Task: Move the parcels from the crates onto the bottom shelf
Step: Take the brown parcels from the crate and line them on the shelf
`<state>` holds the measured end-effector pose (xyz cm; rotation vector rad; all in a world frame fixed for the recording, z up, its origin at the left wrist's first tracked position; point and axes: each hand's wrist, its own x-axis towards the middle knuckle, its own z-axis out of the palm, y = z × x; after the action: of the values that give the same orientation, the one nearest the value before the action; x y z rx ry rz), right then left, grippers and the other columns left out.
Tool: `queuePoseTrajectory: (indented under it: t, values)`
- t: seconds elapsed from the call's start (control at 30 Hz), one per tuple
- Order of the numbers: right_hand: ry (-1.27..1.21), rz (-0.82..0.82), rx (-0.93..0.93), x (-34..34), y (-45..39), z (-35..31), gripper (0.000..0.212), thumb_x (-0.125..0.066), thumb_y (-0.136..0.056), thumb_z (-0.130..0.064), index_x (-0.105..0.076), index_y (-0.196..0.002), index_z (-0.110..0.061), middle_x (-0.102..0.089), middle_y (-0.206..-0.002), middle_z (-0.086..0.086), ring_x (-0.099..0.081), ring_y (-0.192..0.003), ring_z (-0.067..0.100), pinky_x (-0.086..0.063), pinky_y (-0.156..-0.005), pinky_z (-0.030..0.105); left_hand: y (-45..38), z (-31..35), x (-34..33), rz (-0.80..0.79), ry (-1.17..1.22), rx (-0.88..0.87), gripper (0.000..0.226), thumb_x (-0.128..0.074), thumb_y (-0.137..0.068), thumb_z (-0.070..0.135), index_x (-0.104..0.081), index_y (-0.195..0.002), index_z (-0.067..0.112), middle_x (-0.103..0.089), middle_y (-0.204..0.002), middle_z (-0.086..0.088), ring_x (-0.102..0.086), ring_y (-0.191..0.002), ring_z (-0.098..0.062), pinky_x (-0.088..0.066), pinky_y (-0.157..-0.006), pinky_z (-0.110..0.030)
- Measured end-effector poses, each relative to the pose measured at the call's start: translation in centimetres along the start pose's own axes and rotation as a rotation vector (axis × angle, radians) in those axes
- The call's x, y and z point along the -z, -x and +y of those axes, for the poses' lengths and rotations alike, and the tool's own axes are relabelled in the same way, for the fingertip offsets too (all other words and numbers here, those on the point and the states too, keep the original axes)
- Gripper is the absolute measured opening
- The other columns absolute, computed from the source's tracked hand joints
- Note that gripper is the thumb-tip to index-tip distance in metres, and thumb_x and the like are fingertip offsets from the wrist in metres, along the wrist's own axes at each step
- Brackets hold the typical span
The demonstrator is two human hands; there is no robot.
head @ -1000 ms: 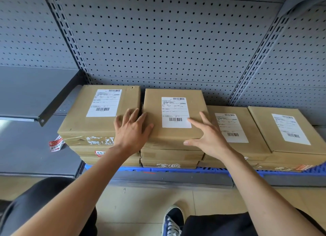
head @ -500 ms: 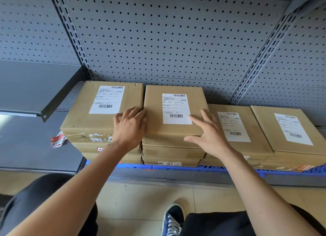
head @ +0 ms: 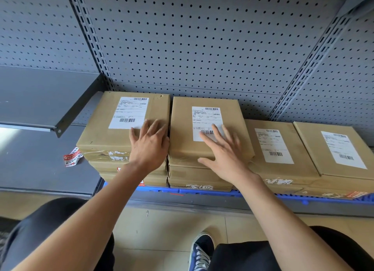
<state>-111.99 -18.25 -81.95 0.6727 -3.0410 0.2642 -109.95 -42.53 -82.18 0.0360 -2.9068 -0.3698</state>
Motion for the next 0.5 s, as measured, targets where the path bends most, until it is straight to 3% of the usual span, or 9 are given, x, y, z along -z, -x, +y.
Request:
queuePoseTrajectory:
  t: [0.23, 0.5]
  values:
    - [0.018, 0.019, 0.034, -1.0, -0.9, -1.3, 0.070, -0.060, -0.094, -0.050, -0.025, -0.154, -0.040, -0.013, -0.167, 0.003, -0.003, -0.153, 0.030, -0.004, -0.118, 0.066, 0.1, -0.2, -0.1, -0.003, 0.024, -0.007, 0.033, -0.045, -0.098, 0.030, -0.056, -0.130, 0.026, -0.045, -0.143, 0.009, -0.028, -0.143, -0.020, -0.022, -0.110, -0.066]
    - [0.004, 0.030, 0.026, -1.3, -0.6, -1.5, 0.070, -0.060, -0.096, -0.043, -0.025, -0.156, -0.040, -0.012, -0.167, 0.001, -0.001, -0.153, 0.030, -0.001, -0.119, 0.066, 0.5, -0.1, 0.4, 0.025, 0.061, -0.024, 0.031, -0.049, -0.097, 0.025, -0.062, -0.125, 0.022, -0.050, -0.142, 0.006, -0.030, -0.141, -0.023, -0.019, -0.109, -0.059]
